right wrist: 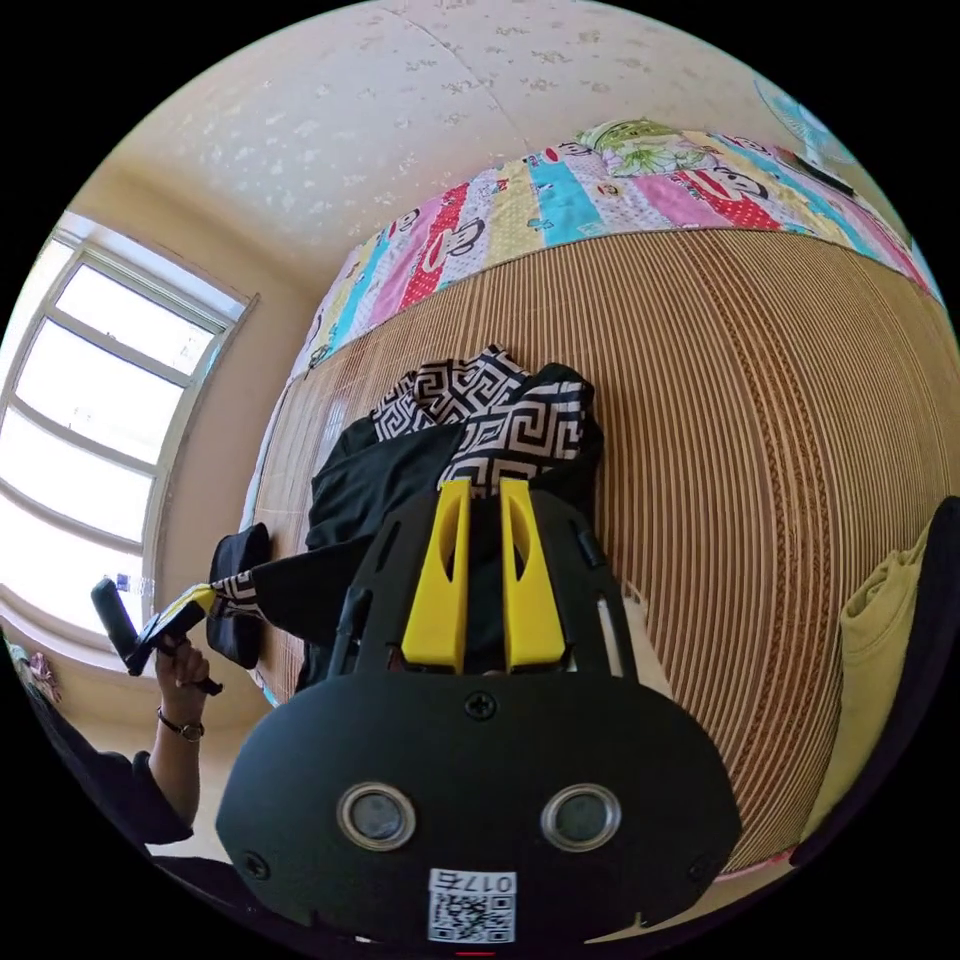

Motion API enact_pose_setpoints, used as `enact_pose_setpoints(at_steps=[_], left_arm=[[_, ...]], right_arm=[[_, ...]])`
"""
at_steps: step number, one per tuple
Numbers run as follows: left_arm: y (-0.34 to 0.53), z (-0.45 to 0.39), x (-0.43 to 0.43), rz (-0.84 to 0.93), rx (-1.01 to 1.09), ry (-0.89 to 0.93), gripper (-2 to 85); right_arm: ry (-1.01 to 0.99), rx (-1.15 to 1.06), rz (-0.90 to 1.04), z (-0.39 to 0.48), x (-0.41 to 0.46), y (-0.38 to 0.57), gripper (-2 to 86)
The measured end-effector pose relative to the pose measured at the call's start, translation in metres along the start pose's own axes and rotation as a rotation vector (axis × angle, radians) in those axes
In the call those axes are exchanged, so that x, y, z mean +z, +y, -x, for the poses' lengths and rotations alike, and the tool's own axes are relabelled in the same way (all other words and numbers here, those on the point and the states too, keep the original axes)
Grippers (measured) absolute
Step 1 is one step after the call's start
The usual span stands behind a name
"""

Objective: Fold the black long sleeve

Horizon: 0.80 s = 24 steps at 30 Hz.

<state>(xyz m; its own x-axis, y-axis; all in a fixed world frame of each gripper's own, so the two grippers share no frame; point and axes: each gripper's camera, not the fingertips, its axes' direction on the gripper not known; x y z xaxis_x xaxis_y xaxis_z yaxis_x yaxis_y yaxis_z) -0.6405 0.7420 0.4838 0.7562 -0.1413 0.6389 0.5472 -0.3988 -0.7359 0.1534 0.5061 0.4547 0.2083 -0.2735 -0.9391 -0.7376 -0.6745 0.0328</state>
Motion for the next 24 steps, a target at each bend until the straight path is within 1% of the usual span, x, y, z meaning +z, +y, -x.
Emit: enact_pose_setpoints(at_steps=[2,4,7,9,16,18,19,20,22,23,24], left_arm=[[-0.003,-0.009,-0.009,-0.021,0.016,0.005,-0.5],[-0.005,-0.014,-0.014,-0.037,0.022,0.009,-0.5],[-0.008,-0.018,-0.018,-0.047,0.013,0.009,-0.5],[-0.01,-0.018,-0.02,-0.045,-0.001,0.009,-0.5],[-0.023,-0.009,-0.037,-0.091,-0.046,0.077,-0.5],[-0.032,0.0,-0.037,-0.101,-0.076,0.108,-0.4],[-0.043,0.011,-0.031,-0.071,-0.116,0.109,-0.4],[-0.059,0.025,-0.024,-0.03,-0.153,0.081,-0.4],[-0.085,0.047,-0.012,-0.005,-0.172,0.005,-0.3],[-0.103,0.068,0.003,0.024,-0.199,-0.045,-0.2],[-0.112,0.081,0.014,0.052,-0.227,-0.059,-0.1]], right_arm=[[0.057,0.068,0.023,-0.009,0.007,-0.008,6.1],[0.019,0.123,0.073,-0.022,0.029,-0.019,6.6],[0.027,0.192,0.077,-0.035,0.045,-0.023,3.6],[-0.016,0.232,0.011,-0.041,0.034,-0.02,2.0],[-0.005,0.22,-0.173,-0.04,-0.009,-0.02,0.6],[-0.004,0.227,-0.202,-0.042,-0.013,-0.031,0.6],[-0.009,0.231,-0.204,-0.043,-0.013,-0.035,0.6],[-0.024,0.243,-0.2,-0.046,-0.009,-0.046,0.6],[-0.038,0.243,-0.194,-0.049,0.006,-0.072,0.8],[-0.025,0.23,-0.184,-0.048,0.012,-0.079,0.9],[0.041,0.204,-0.166,-0.046,0.026,-0.093,1.0]])
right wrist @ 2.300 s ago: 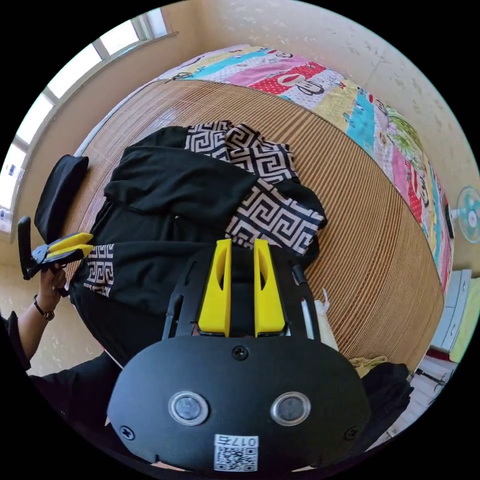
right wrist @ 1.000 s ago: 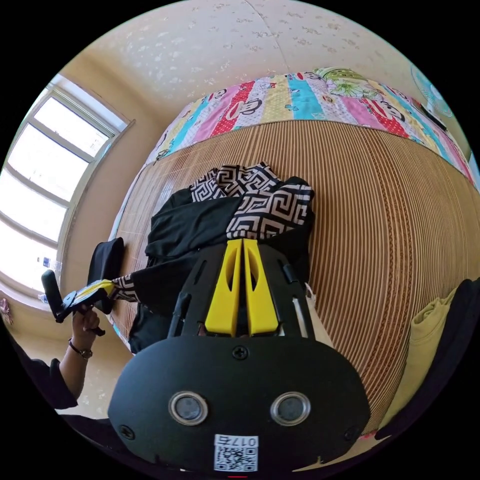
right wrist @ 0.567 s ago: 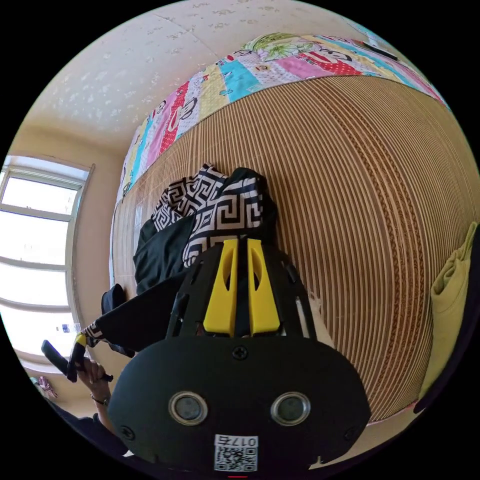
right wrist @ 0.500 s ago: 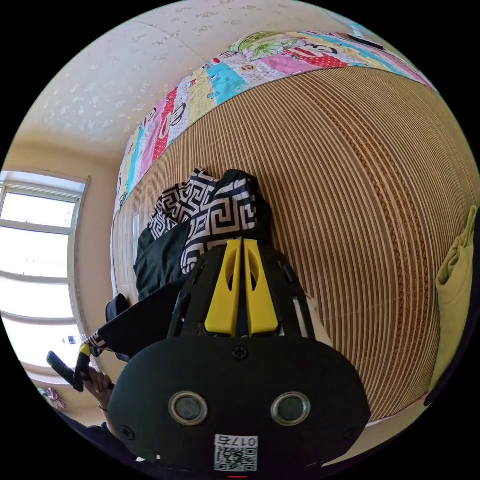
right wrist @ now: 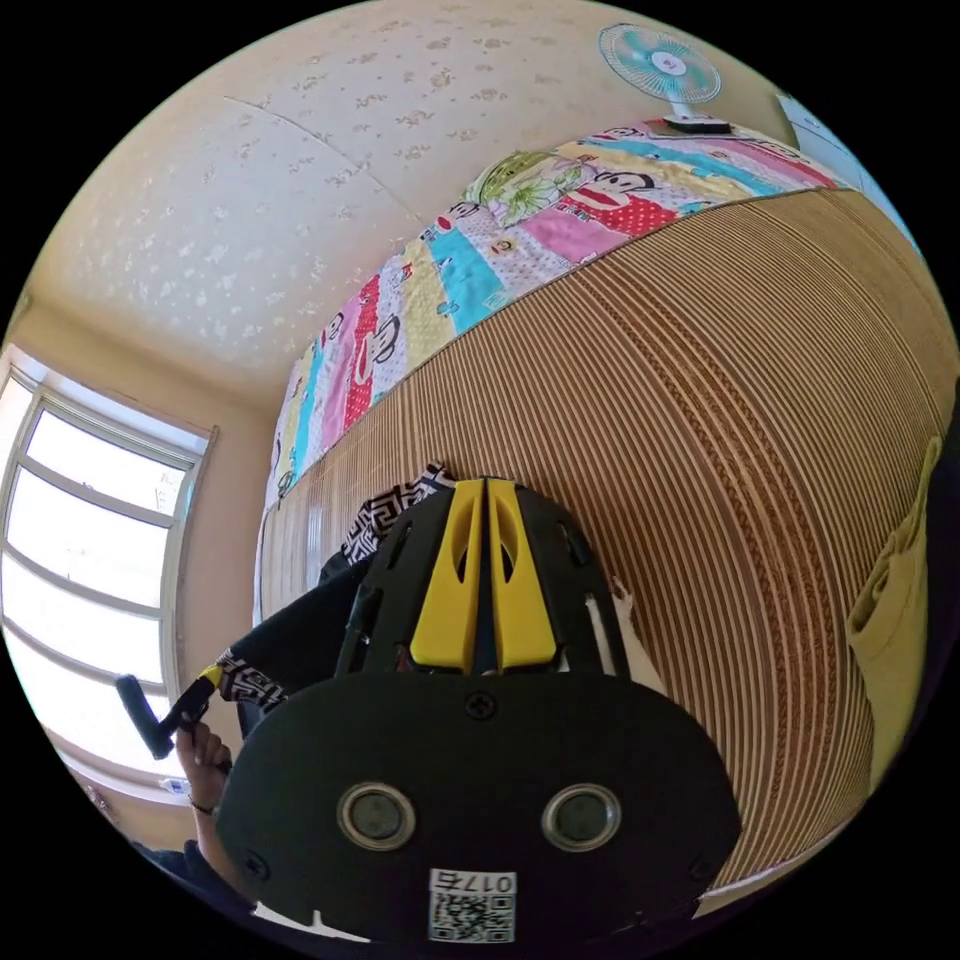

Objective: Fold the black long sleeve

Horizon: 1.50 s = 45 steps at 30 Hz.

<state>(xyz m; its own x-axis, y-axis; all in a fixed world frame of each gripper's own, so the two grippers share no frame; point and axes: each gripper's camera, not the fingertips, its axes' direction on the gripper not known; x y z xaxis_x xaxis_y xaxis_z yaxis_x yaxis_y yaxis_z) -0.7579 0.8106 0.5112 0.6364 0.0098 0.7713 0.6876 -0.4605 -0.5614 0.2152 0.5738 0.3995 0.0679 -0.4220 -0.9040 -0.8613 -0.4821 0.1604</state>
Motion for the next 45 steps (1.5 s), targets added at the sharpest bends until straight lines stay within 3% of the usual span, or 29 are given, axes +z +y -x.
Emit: enact_pose_setpoints(at_steps=[3,6,9,13,16,18,21,23,28,33,37,45], left_arm=[[-0.047,0.055,0.049,0.099,-0.18,-0.017,1.2],[-0.05,0.082,0.055,0.048,-0.264,0.079,5.8],[-0.013,0.079,0.042,0.009,-0.274,0.043,8.7],[0.068,0.075,0.054,0.151,-0.31,-0.076,11.2],[0.119,0.072,0.067,0.213,-0.292,-0.064,10.4],[0.13,0.069,0.065,0.191,-0.228,-0.091,6.4],[0.121,0.08,0.065,0.239,-0.178,-0.141,1.8],[0.114,0.1,0.048,0.202,-0.268,-0.173,0.6],[0.138,0.127,0.001,0.072,-0.33,0.015,3.5],[0.2,0.133,-0.022,0.188,-0.341,0.061,10.1],[0.243,0.13,-0.02,0.332,-0.371,0.071,12.5],[0.233,0.152,-0.018,0.455,-0.363,-0.001,7.3]], right_arm=[[0.138,-0.019,0.043,0.001,0.026,-0.018,2.1],[-0.002,-0.044,0.023,-0.004,0.002,-0.01,3.7],[-0.021,-0.113,0.086,-0.013,-0.016,0.022,5.5],[0.042,-0.217,0.201,-0.032,-0.022,0.08,6.6],[0.207,-0.31,0.391,-0.056,0.0,0.127,6.6],[0.164,-0.319,0.338,-0.064,-0.008,0.133,6.2],[0.166,-0.319,0.394,-0.073,-0.006,0.121,5.5],[0.159,-0.291,0.41,-0.082,-0.008,0.115,5.9],[0.108,-0.308,0.48,-0.11,-0.028,0.116,7.2],[-0.085,-0.228,0.614,-0.144,-0.041,0.136,8.8],[-0.103,-0.152,0.667,-0.168,-0.05,0.155,9.6],[-0.128,-0.068,0.649,-0.193,-0.055,0.161,8.9]])
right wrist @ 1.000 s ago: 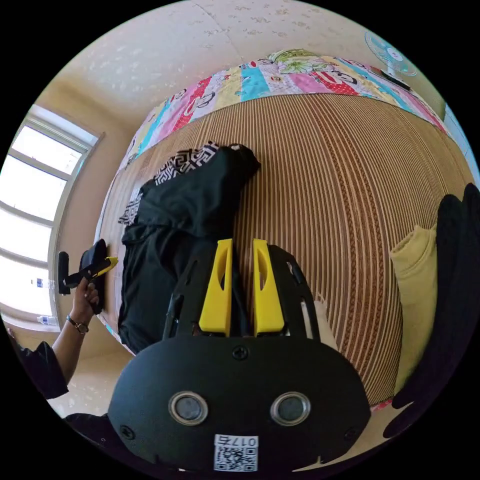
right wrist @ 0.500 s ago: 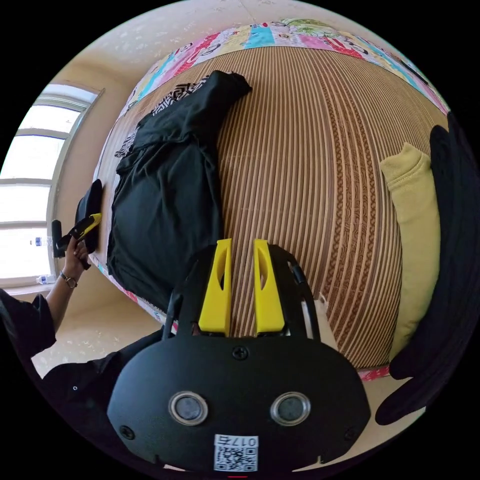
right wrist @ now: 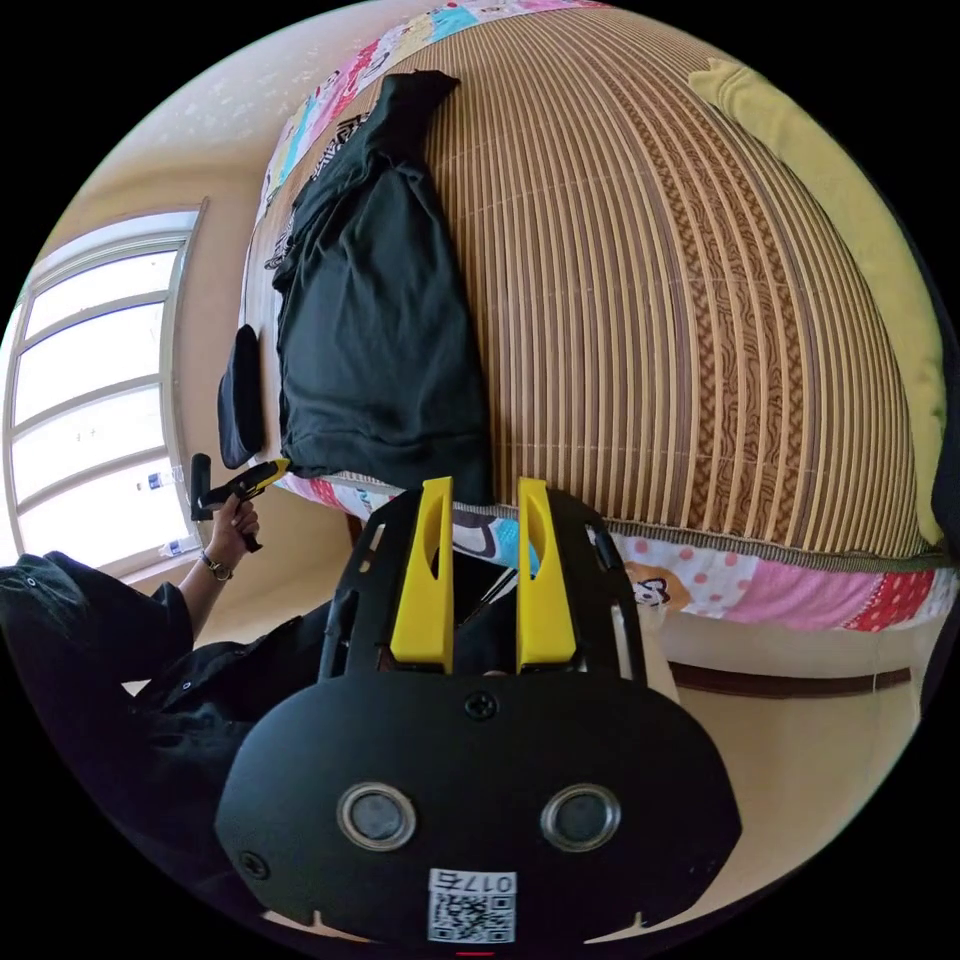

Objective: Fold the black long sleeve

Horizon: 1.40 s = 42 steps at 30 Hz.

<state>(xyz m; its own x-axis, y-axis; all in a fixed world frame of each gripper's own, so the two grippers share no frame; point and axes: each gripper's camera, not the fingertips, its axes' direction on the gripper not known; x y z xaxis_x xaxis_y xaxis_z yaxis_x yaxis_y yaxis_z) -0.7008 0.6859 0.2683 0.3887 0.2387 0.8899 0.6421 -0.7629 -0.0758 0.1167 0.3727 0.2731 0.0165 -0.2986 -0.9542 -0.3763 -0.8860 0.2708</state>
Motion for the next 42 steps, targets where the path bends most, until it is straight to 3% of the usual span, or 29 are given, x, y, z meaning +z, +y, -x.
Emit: enact_pose_setpoints(at_steps=[8,11,15,21,29,33,36,38,42], left_arm=[[-0.017,0.053,-0.014,0.164,0.015,0.224,3.7],[-0.013,0.081,-0.024,0.155,-0.012,0.327,3.5],[-0.015,0.099,-0.037,0.136,-0.013,0.362,3.5],[-0.019,0.115,-0.042,0.159,-0.006,0.37,3.4],[0.016,0.163,-0.073,0.229,0.001,0.531,1.1],[0.07,0.191,-0.065,0.253,-0.101,0.674,0.6],[0.1,0.209,-0.064,0.141,-0.201,0.924,0.3],[0.098,0.217,-0.078,-0.091,-0.239,1.136,0.0],[0.046,0.207,-0.09,-0.31,-0.18,1.3,-0.1]], right_arm=[[-0.149,0.049,0.032,-0.026,0.006,-0.007,3.3],[-0.082,0.031,0.029,-0.02,0.004,0.0,3.7],[-0.092,0.093,-0.089,-0.024,-0.009,0.0,7.2],[-0.018,0.102,-0.045,-0.022,0.006,-0.016,3.5],[-0.142,0.133,0.068,-0.041,-0.024,0.031,1.2],[-0.366,0.242,0.092,-0.054,-0.031,0.085,0.8],[-0.599,0.281,-0.086,-0.053,-0.047,0.1,0.8],[-0.742,0.278,-0.246,-0.051,-0.056,0.093,0.7],[-0.939,0.224,-0.469,-0.051,-0.055,0.031,0.5]])
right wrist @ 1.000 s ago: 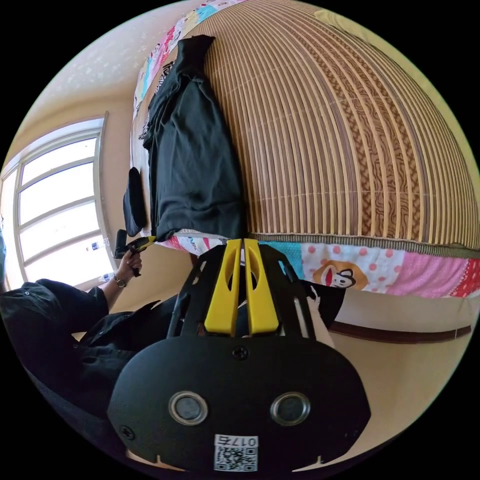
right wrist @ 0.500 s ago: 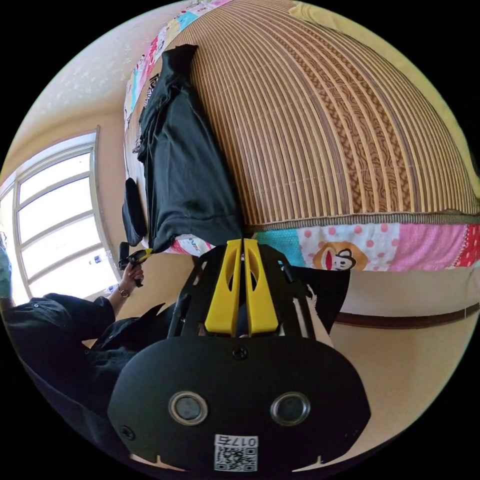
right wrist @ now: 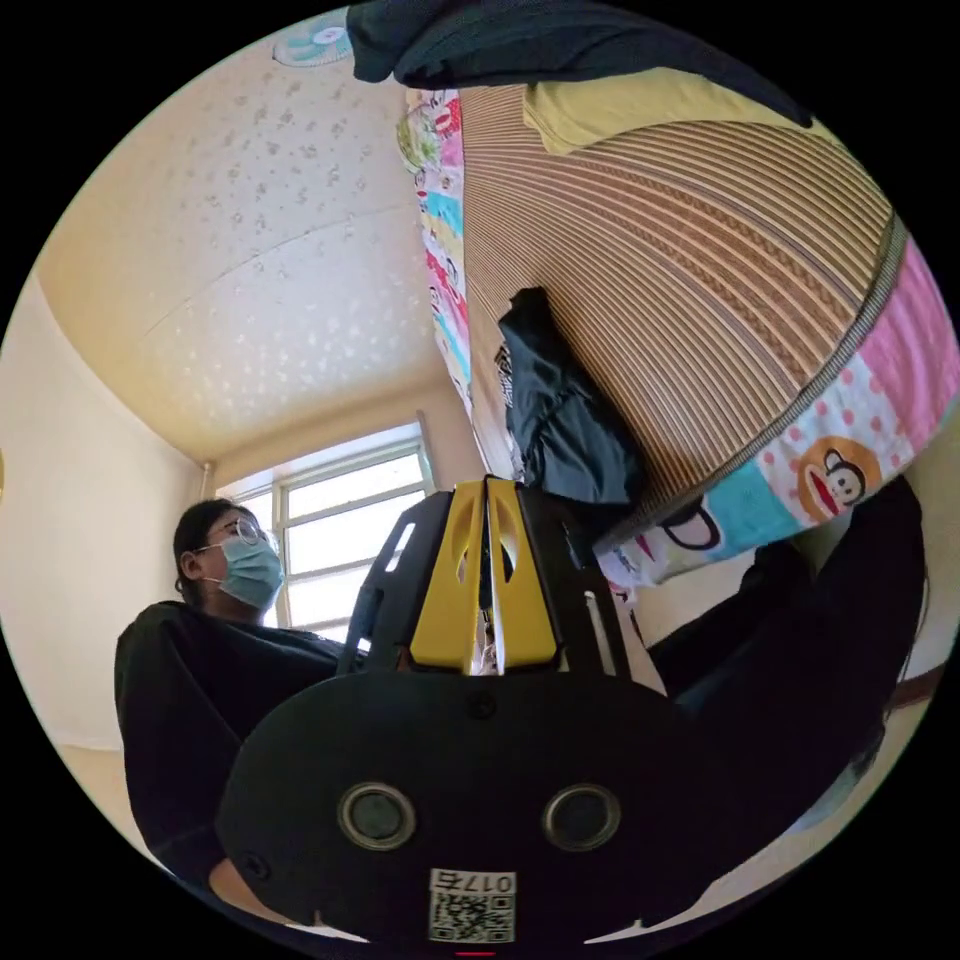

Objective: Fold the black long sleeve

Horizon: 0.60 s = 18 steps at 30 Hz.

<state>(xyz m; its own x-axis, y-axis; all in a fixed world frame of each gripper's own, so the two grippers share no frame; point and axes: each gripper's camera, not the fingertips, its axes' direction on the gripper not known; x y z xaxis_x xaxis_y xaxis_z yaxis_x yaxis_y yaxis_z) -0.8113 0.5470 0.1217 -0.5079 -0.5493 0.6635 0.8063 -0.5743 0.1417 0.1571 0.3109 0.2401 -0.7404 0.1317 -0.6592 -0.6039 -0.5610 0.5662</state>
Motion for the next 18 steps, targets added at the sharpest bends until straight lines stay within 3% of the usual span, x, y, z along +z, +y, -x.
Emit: enact_pose_setpoints(at_steps=[6,11,16,18], left_arm=[[-0.119,0.0,0.08,-0.054,0.087,0.067,0.0],[-0.204,0.028,0.131,-0.131,0.024,-0.023,1.0],[-0.219,0.031,0.153,-0.205,0.086,-0.074,6.6],[-0.204,0.029,0.152,-0.222,0.107,-0.077,10.0]], right_arm=[[-0.004,-0.081,-0.066,-0.003,0.075,-0.121,0.5],[0.062,-0.078,-0.048,-0.008,0.137,-0.202,0.6],[0.16,-0.1,-0.127,-0.004,0.176,-0.228,0.8],[0.336,-0.195,-0.143,0.019,0.191,-0.212,1.2]])
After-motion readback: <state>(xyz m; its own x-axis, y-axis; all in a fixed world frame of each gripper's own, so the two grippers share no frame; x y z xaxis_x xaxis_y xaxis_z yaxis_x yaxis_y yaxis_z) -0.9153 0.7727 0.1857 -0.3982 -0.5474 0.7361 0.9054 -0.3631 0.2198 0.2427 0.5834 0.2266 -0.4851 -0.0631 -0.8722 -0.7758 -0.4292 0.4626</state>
